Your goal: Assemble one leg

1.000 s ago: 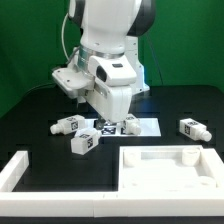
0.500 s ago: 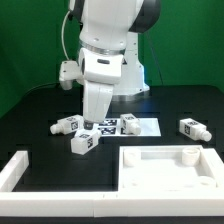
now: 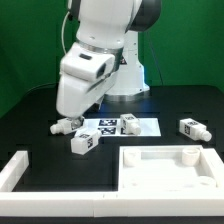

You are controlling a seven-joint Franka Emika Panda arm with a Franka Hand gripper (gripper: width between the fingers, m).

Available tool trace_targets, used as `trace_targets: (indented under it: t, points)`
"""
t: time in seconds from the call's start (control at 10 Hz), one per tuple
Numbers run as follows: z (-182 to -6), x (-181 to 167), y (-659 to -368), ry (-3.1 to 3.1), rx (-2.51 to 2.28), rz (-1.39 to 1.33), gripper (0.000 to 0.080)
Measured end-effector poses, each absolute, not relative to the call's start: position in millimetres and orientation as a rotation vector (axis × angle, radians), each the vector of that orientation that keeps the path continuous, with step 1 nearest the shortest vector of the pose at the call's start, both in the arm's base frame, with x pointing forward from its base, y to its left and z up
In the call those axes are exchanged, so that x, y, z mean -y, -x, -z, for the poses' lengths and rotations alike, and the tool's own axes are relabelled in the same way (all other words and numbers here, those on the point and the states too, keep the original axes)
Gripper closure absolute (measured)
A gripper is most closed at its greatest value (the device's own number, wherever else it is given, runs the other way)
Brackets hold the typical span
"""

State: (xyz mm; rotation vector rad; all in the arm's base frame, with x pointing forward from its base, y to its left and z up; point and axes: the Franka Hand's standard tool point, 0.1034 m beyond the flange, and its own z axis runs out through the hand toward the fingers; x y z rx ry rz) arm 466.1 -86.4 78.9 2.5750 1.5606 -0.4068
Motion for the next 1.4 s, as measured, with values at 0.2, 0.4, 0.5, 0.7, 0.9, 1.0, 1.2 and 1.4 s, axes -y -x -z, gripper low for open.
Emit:
trace_targets:
  t: [0.2,0.4,0.5,0.7,0.9,1.0,1.2,1.4]
  points:
    - [-81.0,80,-467,-2.860,-0.965,0.378,0.0151]
    - [-80.6,83,-469,-2.926,-0.762,0.339,0.0151]
    - [-80.4,80,-469,-2.930,-0.743,0.338,0.0151]
    - [-79.6,76,-469,-2.980,-0.517,0.324,0.0151]
    - [-78.4,85,-485,-3.071,-0.020,0.397,0.0151]
    - [-76.0,91,-496,-3.077,0.091,0.418,0.0151]
    - [-63.8,98,-489,-3.065,0.478,0.488,0.0151]
    - [-64.6,94,-492,-3.070,0.446,0.494,0.0151]
